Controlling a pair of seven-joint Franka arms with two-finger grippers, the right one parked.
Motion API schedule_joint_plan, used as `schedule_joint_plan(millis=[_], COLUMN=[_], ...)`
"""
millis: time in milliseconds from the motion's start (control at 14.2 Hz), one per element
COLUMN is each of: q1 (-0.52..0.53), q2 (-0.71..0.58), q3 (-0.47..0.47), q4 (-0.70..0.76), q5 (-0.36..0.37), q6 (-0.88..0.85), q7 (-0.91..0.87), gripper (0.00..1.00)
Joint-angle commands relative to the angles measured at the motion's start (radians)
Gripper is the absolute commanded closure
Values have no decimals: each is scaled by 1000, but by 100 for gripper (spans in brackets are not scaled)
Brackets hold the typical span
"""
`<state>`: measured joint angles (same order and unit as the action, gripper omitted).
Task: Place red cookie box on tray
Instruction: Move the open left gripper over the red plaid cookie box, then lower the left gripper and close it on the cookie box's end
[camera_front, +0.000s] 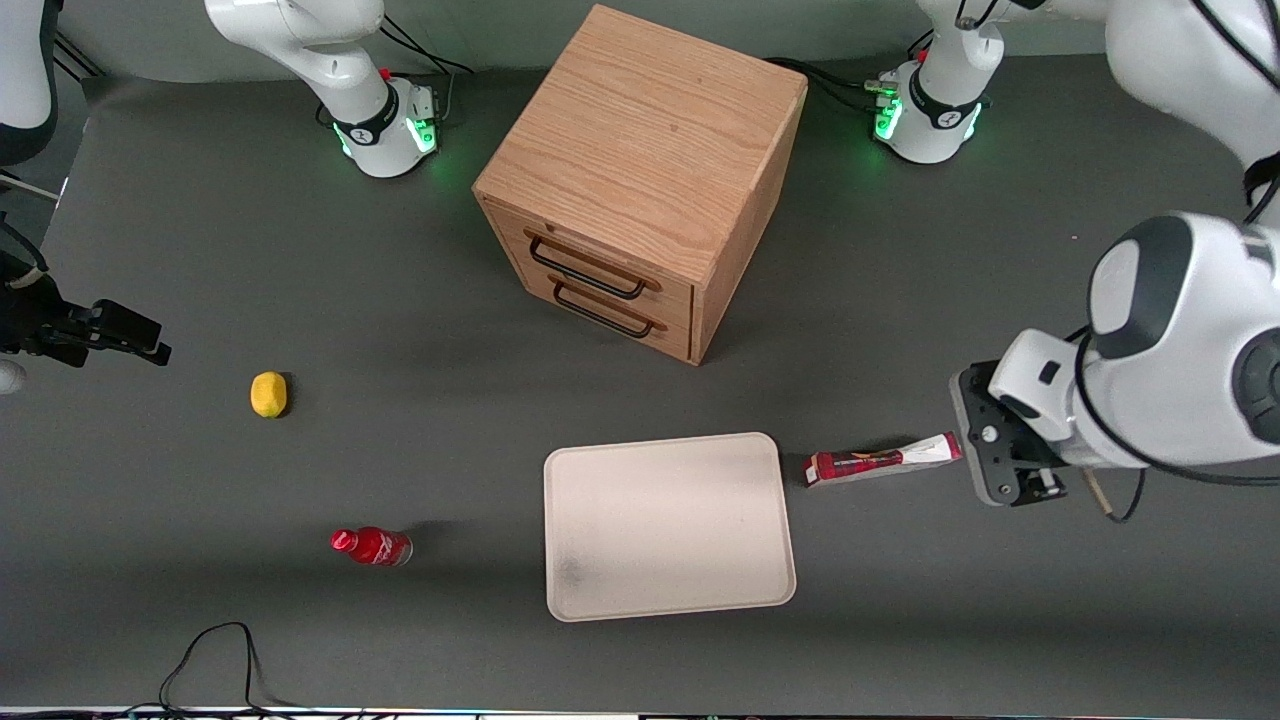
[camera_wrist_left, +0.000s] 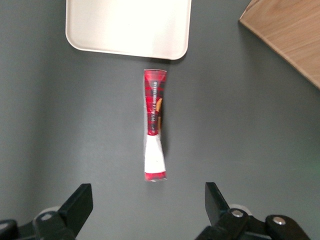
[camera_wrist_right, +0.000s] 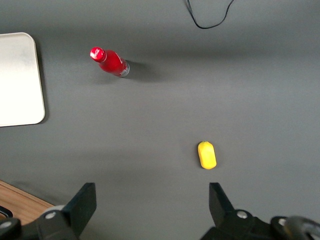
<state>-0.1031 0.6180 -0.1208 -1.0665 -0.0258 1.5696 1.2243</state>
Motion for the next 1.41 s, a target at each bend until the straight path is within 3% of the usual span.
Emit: schedule_joint_plan(millis=[0,352,1337], q1=[-3,-33,-53], q2=[54,75,43], q3=[1,1,1], q4=[-12,-124,-461], q5=[12,75,69], q6=[77,222,486], q7=[44,29,-126], gripper=[0,1,1])
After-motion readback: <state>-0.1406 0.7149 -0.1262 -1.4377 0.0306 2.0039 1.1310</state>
